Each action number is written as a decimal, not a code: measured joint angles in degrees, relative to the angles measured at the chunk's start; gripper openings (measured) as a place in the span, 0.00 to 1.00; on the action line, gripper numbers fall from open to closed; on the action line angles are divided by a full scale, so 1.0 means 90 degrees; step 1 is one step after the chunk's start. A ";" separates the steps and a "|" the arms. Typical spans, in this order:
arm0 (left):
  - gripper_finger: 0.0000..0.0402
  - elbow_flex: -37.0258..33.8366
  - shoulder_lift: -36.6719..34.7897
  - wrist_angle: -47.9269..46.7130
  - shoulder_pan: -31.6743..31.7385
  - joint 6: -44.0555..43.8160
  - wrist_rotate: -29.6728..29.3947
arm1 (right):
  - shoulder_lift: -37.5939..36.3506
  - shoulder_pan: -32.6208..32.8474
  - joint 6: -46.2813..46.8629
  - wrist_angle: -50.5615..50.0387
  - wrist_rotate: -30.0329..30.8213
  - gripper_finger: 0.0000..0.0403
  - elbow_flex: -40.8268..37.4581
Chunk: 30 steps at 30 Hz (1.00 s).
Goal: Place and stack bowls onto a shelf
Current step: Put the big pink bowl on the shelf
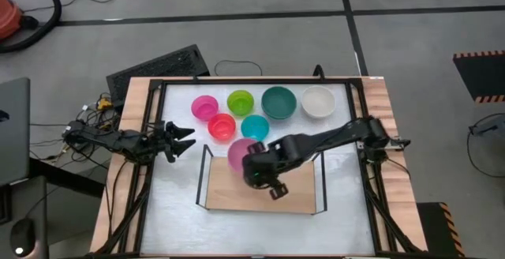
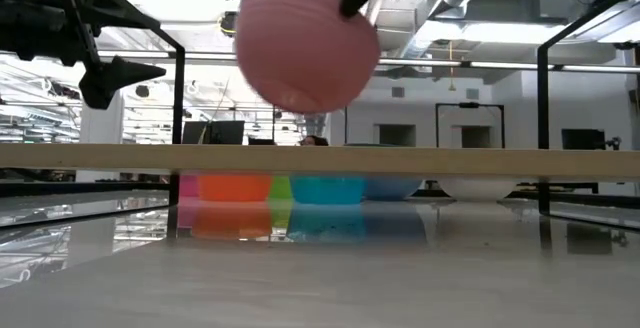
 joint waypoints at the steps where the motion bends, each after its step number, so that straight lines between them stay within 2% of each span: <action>1: 0.79 0.0000 0.0000 -0.0019 0.0001 0.0002 0.0000 | 0.0134 -0.0002 -0.0018 0.0003 -0.0109 0.06 0.0127; 13: 0.79 0.0002 0.0001 -0.0067 -0.0001 0.0024 -0.0133 | 0.1159 -0.0019 -0.0715 0.0004 -0.0429 0.06 0.1034; 25: 0.79 0.0002 0.0001 -0.0170 -0.0001 0.0031 -0.0291 | 0.1218 -0.0196 -0.0791 0.0141 -0.0703 0.06 0.1124; 30: 0.79 0.0001 0.0001 -0.0168 -0.0001 0.0029 -0.0289 | 0.1215 -0.0193 -0.0756 0.0201 -0.0701 0.11 0.0979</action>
